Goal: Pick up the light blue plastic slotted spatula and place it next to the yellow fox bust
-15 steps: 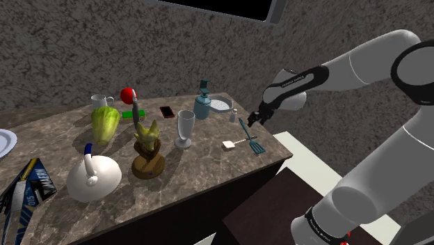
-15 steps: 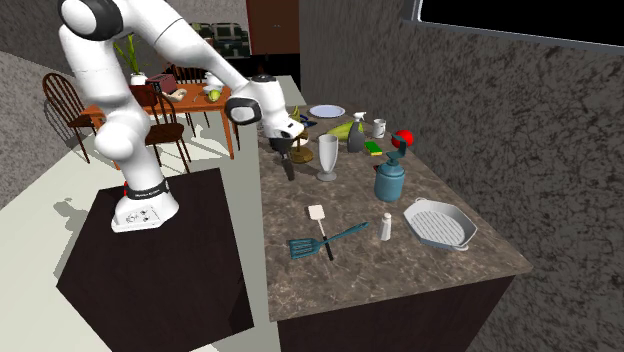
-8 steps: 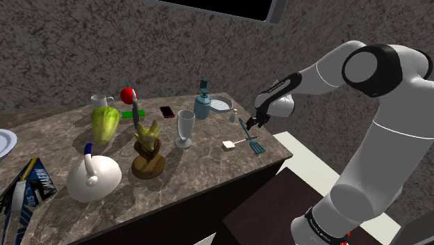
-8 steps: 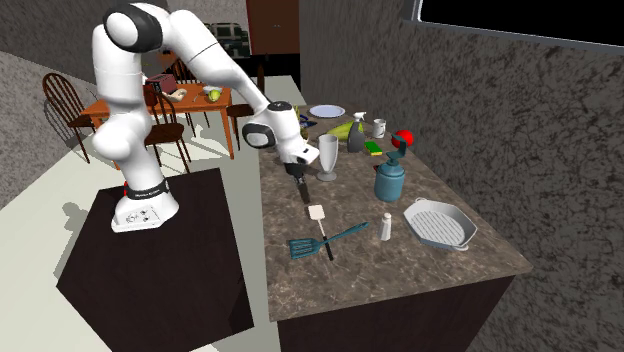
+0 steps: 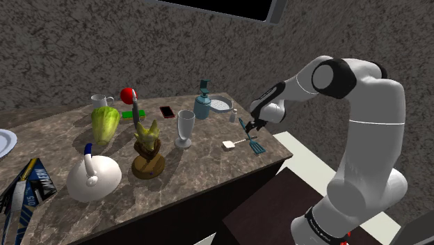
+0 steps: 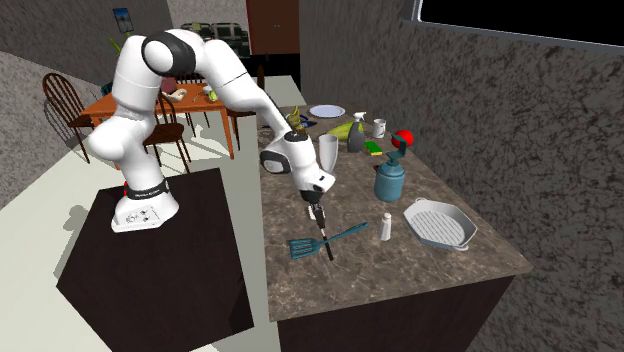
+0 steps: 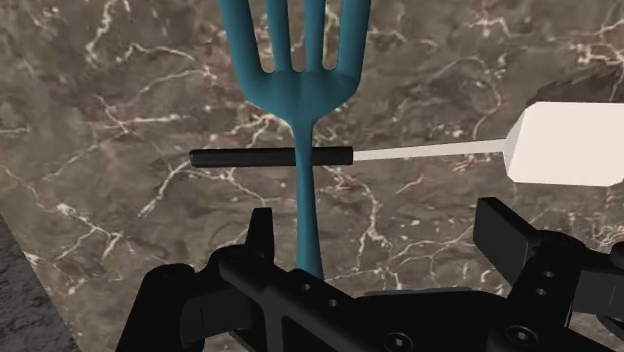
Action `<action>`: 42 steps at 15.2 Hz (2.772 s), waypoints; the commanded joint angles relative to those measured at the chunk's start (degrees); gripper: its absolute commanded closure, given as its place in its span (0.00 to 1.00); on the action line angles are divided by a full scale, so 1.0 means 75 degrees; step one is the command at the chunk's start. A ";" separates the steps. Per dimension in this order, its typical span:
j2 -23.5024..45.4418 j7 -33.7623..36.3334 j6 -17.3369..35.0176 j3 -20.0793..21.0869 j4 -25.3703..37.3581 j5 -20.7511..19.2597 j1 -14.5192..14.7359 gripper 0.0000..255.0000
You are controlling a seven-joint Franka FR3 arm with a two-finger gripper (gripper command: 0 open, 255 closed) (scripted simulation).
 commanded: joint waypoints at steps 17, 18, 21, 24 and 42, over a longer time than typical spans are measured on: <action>0.2019 -0.0276 0.0375 0.0348 0.1764 0.0144 -0.0550 0.00; 0.2019 -0.0276 0.0375 0.0348 0.1764 0.0144 -0.0550 0.00; 0.2018 -0.0276 0.0374 0.0348 0.1763 0.0143 -0.0550 1.00; 0.2018 -0.0276 0.0374 0.0348 0.1763 0.0143 -0.0550 1.00; 0.0800 -0.0013 -0.0380 -0.0088 0.1258 -0.0087 -0.0204 1.00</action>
